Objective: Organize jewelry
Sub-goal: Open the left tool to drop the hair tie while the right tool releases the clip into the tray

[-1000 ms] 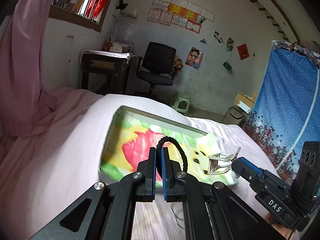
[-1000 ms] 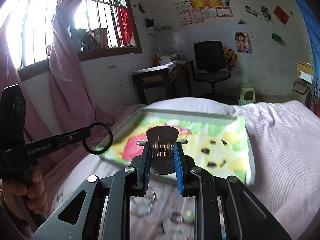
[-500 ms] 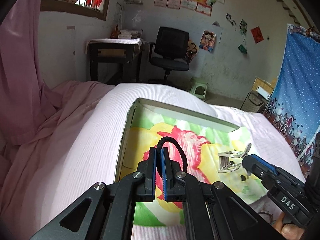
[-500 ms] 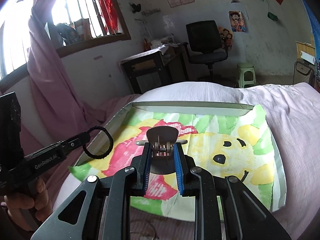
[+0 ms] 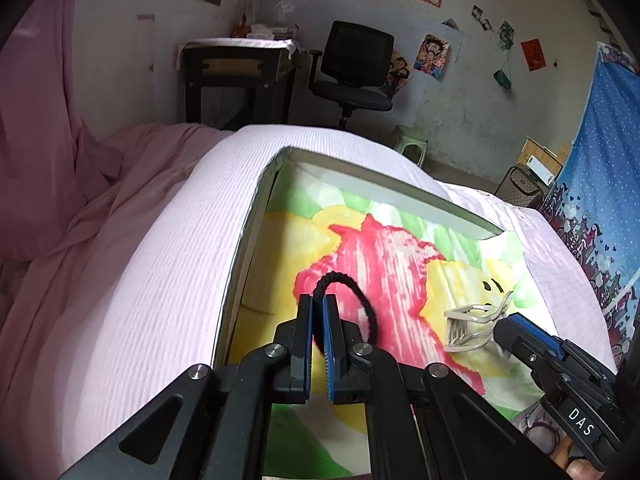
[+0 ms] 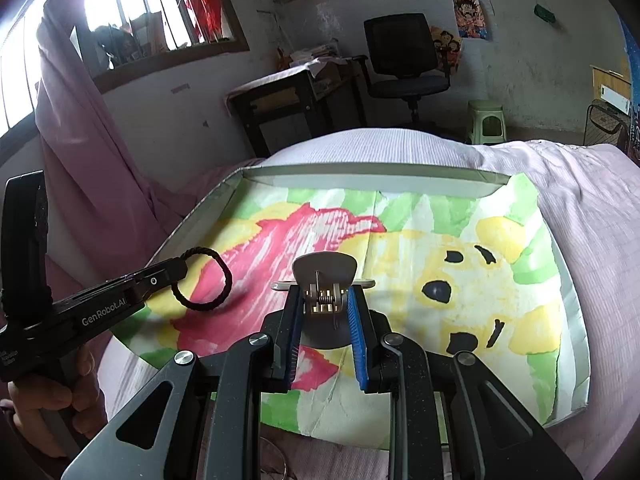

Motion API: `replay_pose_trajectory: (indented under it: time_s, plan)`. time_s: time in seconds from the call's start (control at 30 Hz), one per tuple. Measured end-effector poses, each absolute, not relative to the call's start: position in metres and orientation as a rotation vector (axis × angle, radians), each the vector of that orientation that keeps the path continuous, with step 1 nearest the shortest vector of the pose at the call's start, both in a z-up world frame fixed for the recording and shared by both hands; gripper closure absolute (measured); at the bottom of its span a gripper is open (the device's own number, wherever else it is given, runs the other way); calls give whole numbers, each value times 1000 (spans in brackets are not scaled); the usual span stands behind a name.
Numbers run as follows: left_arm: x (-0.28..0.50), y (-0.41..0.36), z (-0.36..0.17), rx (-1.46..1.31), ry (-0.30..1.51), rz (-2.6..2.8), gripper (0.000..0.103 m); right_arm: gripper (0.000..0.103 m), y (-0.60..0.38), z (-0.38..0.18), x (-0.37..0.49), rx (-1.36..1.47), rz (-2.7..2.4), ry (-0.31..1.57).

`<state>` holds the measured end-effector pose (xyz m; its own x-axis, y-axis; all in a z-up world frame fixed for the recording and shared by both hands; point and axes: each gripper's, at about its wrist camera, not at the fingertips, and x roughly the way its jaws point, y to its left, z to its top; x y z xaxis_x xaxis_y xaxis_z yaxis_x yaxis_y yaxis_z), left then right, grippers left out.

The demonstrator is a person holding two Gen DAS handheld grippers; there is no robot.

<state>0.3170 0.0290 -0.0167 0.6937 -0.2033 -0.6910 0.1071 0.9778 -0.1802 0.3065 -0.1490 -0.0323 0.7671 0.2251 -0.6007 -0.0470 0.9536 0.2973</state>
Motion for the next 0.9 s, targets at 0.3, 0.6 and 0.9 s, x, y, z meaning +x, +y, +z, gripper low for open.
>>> replay_pose_trajectory:
  time_s: [0.3, 0.6, 0.9]
  plan:
    - [310, 30, -17, -136, 779, -171, 97, 82, -152, -31, 300, 281, 143, 693]
    - [289, 35, -6, -150, 744, -158, 96, 64, -161, -16, 271, 253, 121, 615]
    - [240, 44, 21, -194, 617, -147, 42, 44, -178, 13, 218, 238, 70, 503]
